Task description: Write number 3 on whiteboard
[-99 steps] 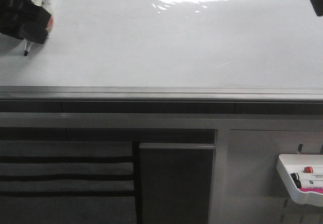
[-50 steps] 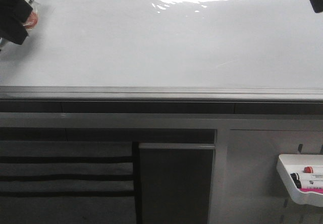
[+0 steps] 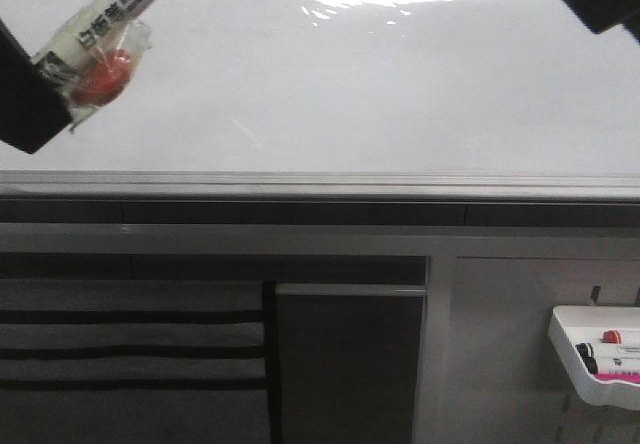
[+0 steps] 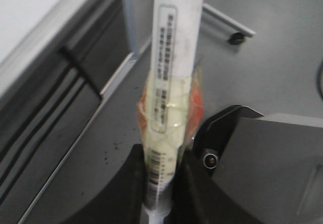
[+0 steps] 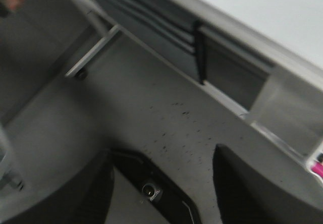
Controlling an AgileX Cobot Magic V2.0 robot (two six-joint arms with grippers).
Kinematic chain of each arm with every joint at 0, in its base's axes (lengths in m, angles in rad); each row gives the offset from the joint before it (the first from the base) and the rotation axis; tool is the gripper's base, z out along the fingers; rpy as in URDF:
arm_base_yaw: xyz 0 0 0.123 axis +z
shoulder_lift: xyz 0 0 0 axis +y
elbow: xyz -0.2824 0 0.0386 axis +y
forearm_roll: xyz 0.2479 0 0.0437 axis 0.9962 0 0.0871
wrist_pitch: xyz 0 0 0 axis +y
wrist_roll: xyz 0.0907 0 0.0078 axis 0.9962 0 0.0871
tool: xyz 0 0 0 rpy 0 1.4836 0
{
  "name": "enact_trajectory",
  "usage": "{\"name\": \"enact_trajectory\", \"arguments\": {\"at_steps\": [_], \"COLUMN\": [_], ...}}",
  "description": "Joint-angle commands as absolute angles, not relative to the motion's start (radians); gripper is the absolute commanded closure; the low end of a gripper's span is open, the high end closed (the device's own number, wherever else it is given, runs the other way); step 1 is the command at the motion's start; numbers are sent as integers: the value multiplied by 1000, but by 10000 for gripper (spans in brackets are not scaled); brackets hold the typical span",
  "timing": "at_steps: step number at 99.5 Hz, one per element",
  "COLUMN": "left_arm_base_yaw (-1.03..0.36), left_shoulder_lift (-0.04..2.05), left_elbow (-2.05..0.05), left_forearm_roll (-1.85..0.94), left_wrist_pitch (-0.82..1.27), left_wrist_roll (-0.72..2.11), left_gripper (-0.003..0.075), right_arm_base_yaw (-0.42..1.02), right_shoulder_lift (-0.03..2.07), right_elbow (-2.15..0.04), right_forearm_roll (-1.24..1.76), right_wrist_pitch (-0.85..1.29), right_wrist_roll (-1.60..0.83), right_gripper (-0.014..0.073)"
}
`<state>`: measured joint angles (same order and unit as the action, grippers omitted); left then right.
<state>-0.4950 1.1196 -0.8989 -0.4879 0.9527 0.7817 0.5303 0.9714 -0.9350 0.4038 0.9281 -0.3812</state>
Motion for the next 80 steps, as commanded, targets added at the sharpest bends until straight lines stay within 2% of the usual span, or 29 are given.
{"name": "enact_trajectory", "arguments": {"at_steps": [1, 11, 32, 80], "left_arm_base_yaw": [-510, -515, -515, -515], "left_shoulder_lift": [1097, 1097, 1097, 1097], "left_elbow": [-928, -928, -928, -928], "left_forearm_roll": [-651, -670, -670, -669], "left_wrist_pitch": [965, 967, 958, 951], "left_wrist_roll": [939, 988, 1068, 1102], "left_gripper": [741, 741, 741, 741], "right_arm_base_yaw": [530, 535, 590, 786], "right_shoulder_lift": [1011, 1057, 1146, 1437], "right_elbow": [-996, -1006, -1067, -1424], "right_forearm_roll": [570, 639, 669, 563], "right_wrist_pitch": [961, 959, 943, 1024], "right_wrist_roll": [-588, -762, -966, -979], "right_gripper": [206, 206, 206, 206]}}
